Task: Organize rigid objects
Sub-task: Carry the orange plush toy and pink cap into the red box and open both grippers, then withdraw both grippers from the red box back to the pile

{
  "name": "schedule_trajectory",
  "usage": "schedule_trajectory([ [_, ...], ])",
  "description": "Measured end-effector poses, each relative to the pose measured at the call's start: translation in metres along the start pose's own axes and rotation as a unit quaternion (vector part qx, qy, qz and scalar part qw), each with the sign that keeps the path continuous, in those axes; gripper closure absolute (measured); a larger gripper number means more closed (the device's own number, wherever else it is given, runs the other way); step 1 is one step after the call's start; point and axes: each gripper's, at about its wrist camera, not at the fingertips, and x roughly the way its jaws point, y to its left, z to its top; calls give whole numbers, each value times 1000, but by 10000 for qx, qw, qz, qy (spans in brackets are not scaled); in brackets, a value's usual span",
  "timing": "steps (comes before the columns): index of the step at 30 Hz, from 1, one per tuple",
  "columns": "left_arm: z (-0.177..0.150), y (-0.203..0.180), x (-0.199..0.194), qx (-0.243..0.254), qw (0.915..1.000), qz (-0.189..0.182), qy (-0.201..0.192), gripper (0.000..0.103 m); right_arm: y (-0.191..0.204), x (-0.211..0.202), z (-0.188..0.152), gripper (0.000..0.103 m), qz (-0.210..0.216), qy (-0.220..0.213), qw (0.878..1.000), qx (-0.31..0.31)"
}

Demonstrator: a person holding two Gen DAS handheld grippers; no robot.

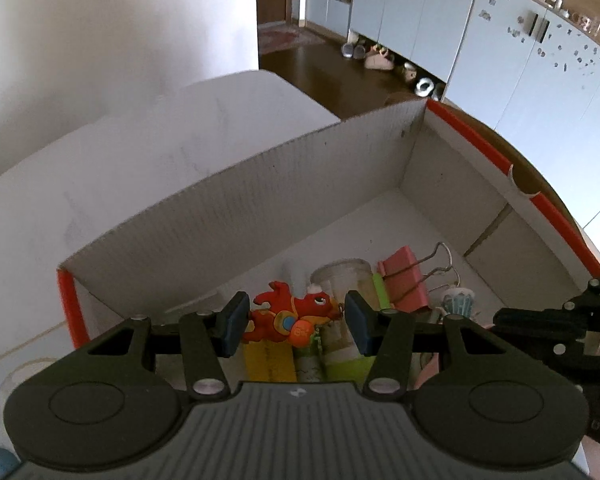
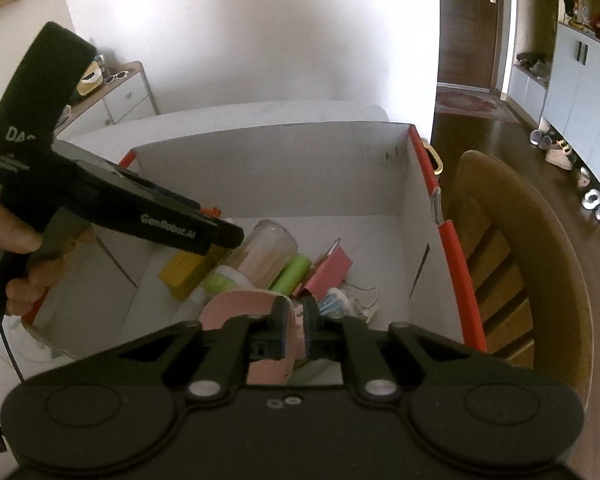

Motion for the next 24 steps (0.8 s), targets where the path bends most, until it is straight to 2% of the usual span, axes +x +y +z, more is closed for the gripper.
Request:
schedule_trajectory([
  [8, 0, 4, 5, -202, 9995, -106, 197, 50, -5, -6, 2, 79, 124, -17, 9997, 202],
  [13, -3, 3, 1, -205, 9996, -39, 200, 50, -5, -11, 1, 73, 164, -46, 9995, 279],
  [24, -13, 1, -29, -241, 9997, -62, -66, 47, -6, -27, 2, 58, 241, -226, 9986, 422],
])
